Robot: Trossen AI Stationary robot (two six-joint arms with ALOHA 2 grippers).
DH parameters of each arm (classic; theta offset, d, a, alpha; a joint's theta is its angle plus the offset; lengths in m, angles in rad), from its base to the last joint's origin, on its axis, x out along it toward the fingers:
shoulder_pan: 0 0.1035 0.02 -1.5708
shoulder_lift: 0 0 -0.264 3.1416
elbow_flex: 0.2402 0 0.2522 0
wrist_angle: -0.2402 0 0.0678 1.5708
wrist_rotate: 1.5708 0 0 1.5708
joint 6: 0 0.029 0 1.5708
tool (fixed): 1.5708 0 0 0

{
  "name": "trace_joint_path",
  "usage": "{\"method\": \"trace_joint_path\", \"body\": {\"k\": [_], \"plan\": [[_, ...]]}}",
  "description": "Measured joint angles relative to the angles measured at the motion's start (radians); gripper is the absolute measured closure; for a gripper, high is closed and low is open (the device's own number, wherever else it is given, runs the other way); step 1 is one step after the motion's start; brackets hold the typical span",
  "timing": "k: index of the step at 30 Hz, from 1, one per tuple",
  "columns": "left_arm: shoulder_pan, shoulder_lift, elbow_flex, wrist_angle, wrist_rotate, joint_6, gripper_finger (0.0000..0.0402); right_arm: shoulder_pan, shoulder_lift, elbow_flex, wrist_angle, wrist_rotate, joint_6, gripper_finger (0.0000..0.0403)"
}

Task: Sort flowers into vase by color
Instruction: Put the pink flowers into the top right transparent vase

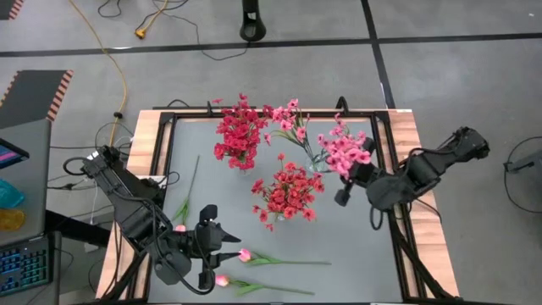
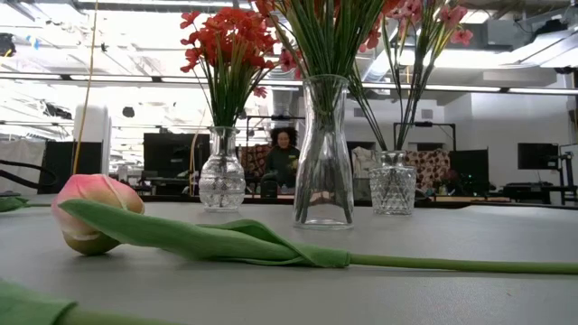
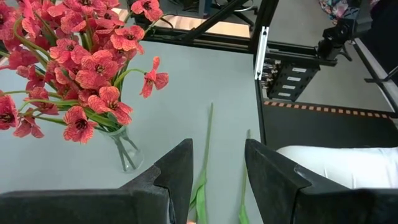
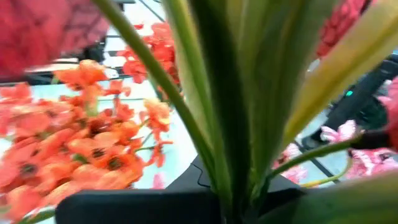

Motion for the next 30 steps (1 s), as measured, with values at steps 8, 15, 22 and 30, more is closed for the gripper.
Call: {"method": "trace_joint_path", "body": {"k": [8, 15, 22, 30], "plan": [[0.000, 0.000, 0.000, -0.002, 0.000, 0.016, 0.0270, -0.107, 0.008, 0.000, 0.006, 0.001, 0.000, 0.0372], [0.000, 0.000, 0.000, -0.002, 0.000, 0.029, 0.0270, -0.195, 0.009, 0.000, 0.024, 0.001, 0.000, 0.0365], [0.000, 0.000, 0.000, -0.002, 0.000, 0.030, 0.0270, -0.255, 0.009, 0.000, 0.084, -0.023, 0.003, 0.0372], [0.000, 0.000, 0.000, -0.006, 0.000, 0.030, 0.0270, -0.299, 0.069, 0.000, 0.082, -0.050, 0.035, 0.0367]]}}
